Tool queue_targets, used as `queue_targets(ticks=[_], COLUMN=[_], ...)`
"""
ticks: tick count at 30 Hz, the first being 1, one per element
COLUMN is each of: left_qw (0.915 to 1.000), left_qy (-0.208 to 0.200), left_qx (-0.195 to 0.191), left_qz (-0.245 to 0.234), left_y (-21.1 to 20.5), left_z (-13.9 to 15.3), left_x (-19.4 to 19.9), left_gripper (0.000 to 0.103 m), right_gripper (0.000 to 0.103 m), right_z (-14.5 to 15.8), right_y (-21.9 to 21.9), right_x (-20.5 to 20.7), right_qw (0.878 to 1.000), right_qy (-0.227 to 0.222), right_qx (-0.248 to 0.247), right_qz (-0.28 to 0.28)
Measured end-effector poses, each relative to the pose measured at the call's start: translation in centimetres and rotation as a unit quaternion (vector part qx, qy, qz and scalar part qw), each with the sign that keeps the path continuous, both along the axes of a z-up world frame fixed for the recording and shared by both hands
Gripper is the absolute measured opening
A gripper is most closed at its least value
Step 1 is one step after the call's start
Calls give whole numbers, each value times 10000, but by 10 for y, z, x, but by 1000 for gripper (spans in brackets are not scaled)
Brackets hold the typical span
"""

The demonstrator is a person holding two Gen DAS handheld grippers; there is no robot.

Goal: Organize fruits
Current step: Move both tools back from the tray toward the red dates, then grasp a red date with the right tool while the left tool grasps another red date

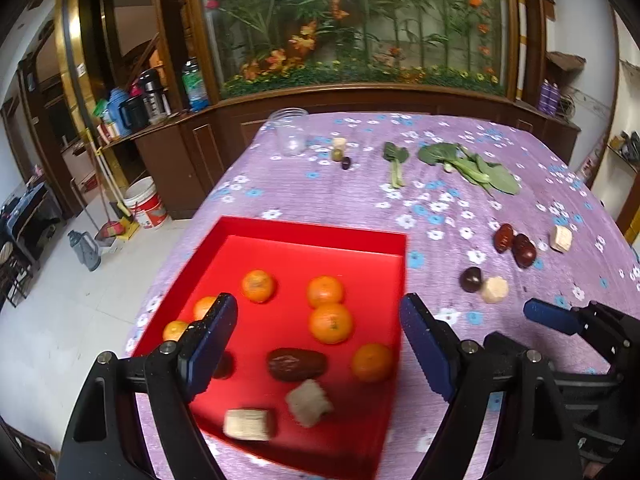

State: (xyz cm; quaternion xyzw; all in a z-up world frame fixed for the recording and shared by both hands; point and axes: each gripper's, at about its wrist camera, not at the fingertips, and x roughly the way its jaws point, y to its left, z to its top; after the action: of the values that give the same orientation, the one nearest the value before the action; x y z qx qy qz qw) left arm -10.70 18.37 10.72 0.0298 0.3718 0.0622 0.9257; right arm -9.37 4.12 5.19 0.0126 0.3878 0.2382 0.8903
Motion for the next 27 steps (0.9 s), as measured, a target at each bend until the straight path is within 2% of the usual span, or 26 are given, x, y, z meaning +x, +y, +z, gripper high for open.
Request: queue_targets(ticks=[7, 12, 15, 19, 21, 22, 27], left_qw=[9986, 9930, 9890, 9820, 9760, 9740, 9693], left_qy=[147, 373, 527, 761, 823, 849, 982], left_qx=[-244, -576, -680, -896, -1104, -1136, -1033], left_qz=[-435, -962, -1204, -1476, -1689, -1766, -2004], left_y=[-28, -51, -66, -81, -88, -92, -107], left_z=[-3, -16, -28, -44, -49, -51, -59], left_x=[14, 32, 44, 60, 63, 65, 72], left_gripper=[82, 82, 82, 82, 74, 67, 56], right_gripper=[63, 63, 63, 63, 63, 63, 63], right_z=[-3, -3, -4, -6, -7, -9, -14], right_y=[-68, -107, -115, -107, -103, -103, -101], right_x=[10, 27, 40, 58, 69, 74, 94], right_qw=[9980, 9945, 9933, 9941, 9945, 9944, 9939], right_qy=[82, 195, 306, 315, 310, 320, 389], right_qx=[-27, 101, 235, 147, 110, 108, 200], right_qz=[-618, -1029, -1093, -1028, -995, -998, -1016])
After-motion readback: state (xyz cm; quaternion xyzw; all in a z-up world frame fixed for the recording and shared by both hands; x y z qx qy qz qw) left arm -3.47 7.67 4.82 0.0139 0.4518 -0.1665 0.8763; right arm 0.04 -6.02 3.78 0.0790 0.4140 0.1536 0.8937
